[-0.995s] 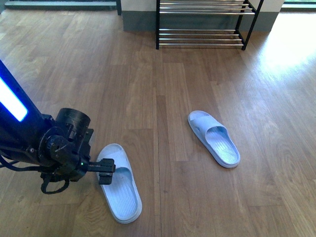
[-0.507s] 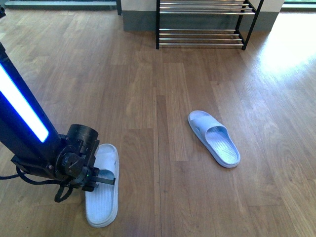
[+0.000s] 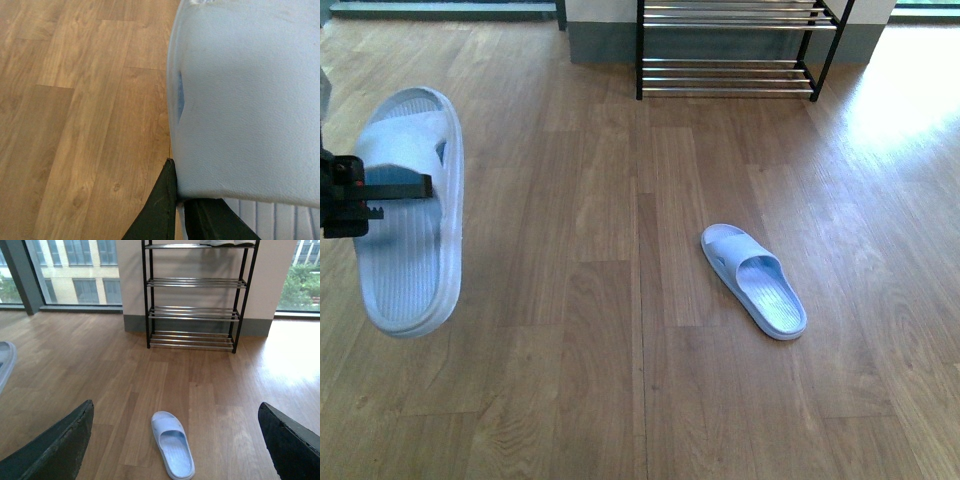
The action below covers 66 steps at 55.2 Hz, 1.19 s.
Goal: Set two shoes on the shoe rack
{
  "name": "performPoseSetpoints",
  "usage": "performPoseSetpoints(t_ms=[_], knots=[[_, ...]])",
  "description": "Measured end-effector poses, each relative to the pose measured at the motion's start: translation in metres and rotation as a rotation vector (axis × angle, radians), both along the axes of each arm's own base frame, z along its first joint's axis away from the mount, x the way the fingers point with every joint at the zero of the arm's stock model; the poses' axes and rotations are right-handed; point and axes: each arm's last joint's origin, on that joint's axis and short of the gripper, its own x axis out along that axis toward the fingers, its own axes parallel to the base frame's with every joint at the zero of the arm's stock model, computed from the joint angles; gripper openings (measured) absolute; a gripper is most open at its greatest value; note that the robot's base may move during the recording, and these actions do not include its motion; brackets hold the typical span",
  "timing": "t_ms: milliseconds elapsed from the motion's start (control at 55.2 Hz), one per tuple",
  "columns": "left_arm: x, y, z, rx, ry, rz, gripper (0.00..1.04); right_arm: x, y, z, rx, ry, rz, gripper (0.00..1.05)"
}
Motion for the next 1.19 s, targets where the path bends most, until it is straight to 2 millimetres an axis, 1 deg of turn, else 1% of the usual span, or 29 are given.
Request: performPoseSetpoints(t_ms=[36, 72, 127, 199, 290, 326, 380, 434, 471, 525, 561, 597, 652, 724, 833, 887, 959, 1195], knots=[[-0.01, 0.0, 0.011, 0.004, -0.027, 0.01, 0.02, 0.0, 0.0, 0.0, 0.0, 0.0, 0.0, 0.95], [-0.026, -0.008, 0.031, -0.008, -0.071, -0.009, 0.02, 0.0, 0.0, 0.0, 0.0, 0.0, 0.0, 0.95], [-0.04, -0.016, 0.055, 0.014, -0.135, -0.009, 0.02, 0.0, 0.0, 0.0, 0.0, 0.0, 0.0, 0.95], [-0.054, -0.019, 0.071, 0.034, -0.17, -0.002, 0.02, 0.0, 0.0, 0.0, 0.0, 0.0, 0.0, 0.95], [-0.074, -0.03, 0.096, 0.039, -0.218, -0.026, 0.02, 0.0, 0.0, 0.0, 0.0, 0.0, 0.0, 0.95], [-0.078, -0.027, 0.101, 0.044, -0.234, -0.015, 0.02, 0.0, 0.0, 0.0, 0.0, 0.0, 0.0, 0.95], [-0.085, -0.024, 0.101, 0.069, -0.251, 0.011, 0.02, 0.0, 0.0, 0.0, 0.0, 0.0, 0.0, 0.95], [-0.094, -0.021, 0.095, 0.061, -0.254, 0.018, 0.02, 0.0, 0.0, 0.0, 0.0, 0.0, 0.0, 0.95], [-0.095, -0.02, 0.093, 0.06, -0.257, 0.02, 0.02, 0.0, 0.0, 0.0, 0.0, 0.0, 0.0, 0.95], [-0.095, -0.018, 0.094, 0.057, -0.272, 0.03, 0.02, 0.0, 0.0, 0.0, 0.0, 0.0, 0.0, 0.95], [-0.099, -0.017, 0.097, 0.068, -0.308, 0.044, 0.02, 0.0, 0.0, 0.0, 0.0, 0.0, 0.0, 0.95], [-0.111, -0.014, 0.1, 0.089, -0.355, 0.059, 0.02, 0.0, 0.0, 0.0, 0.0, 0.0, 0.0, 0.95], [-0.136, -0.006, 0.102, 0.092, -0.397, 0.081, 0.02, 0.0, 0.0, 0.0, 0.0, 0.0, 0.0, 0.95], [-0.165, 0.003, 0.102, 0.099, -0.399, 0.113, 0.02, 0.0, 0.0, 0.0, 0.0, 0.0, 0.0, 0.95], [-0.191, 0.012, 0.108, 0.115, -0.464, 0.176, 0.02, 0.0, 0.0, 0.0, 0.0, 0.0, 0.0, 0.95], [-0.196, 0.014, 0.108, 0.11, -0.486, 0.186, 0.02, 0.0, 0.0, 0.0, 0.0, 0.0, 0.0, 0.95], [-0.197, 0.019, 0.104, 0.117, -0.489, 0.208, 0.02, 0.0, 0.0, 0.0, 0.0, 0.0, 0.0, 0.95], [-0.198, 0.018, 0.104, 0.137, -0.501, 0.21, 0.02, 0.0, 0.0, 0.0, 0.0, 0.0, 0.0, 0.95]])
